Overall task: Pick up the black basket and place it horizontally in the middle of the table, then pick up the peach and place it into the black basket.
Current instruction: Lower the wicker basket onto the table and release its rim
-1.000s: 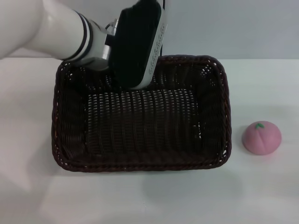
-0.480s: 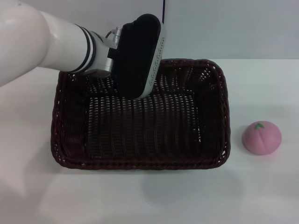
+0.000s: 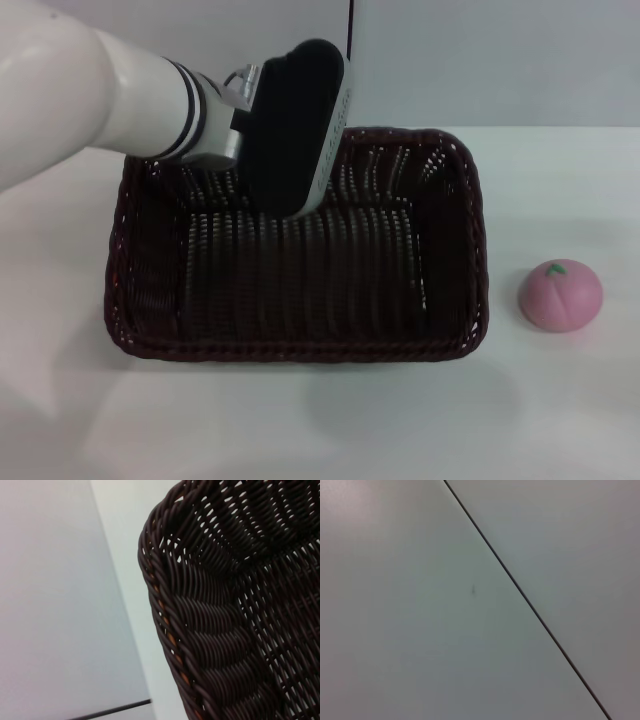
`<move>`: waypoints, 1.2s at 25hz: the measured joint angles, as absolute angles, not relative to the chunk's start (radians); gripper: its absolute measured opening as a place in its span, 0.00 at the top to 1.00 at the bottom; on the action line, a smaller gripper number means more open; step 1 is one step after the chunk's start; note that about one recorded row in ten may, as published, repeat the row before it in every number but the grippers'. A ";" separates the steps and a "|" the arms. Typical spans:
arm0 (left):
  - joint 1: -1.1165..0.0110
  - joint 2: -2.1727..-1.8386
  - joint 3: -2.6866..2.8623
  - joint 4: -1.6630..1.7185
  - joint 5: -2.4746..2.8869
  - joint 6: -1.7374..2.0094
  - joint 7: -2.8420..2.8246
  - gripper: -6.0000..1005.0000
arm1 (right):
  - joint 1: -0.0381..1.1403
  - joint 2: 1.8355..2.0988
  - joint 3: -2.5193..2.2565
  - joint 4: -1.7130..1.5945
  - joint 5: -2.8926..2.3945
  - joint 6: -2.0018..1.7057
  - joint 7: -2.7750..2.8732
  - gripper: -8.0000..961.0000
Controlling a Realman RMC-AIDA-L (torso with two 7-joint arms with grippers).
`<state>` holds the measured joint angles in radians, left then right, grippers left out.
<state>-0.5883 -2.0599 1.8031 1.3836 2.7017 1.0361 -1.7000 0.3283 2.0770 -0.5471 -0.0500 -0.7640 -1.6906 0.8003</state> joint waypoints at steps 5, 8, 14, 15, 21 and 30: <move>-0.591 -2.060 1.828 1.365 2.708 1.039 -1.704 0.56 | 0.330 2.077 -0.546 -0.060 -0.764 -1.682 0.800 0.20; -0.591 -2.060 1.828 1.379 2.731 1.039 -1.729 0.56 | 0.330 2.077 -0.546 -0.063 -0.764 -1.677 0.800 0.20; -0.591 -2.060 1.829 1.391 2.763 1.038 -1.750 0.57 | 0.330 2.077 -0.546 -0.063 -0.764 -1.676 0.799 0.20; -0.593 -2.061 1.830 1.387 2.766 1.037 -1.751 0.57 | 0.331 2.077 -0.544 -0.064 -0.764 -1.675 0.799 0.20; -0.613 -2.065 1.881 1.365 2.825 1.064 -1.809 0.52 | 0.334 2.076 -0.547 -0.074 -0.764 -1.675 0.799 0.20; -0.647 -2.069 1.923 1.357 2.889 1.156 -1.923 0.44 | 0.342 2.075 -0.548 -0.078 -0.765 -1.660 0.798 0.20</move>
<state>-0.6473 -2.0691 1.9225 1.3570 2.8891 1.1556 -1.9230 0.3415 2.0754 -0.5477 -0.0781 -0.7647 -1.6601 0.7977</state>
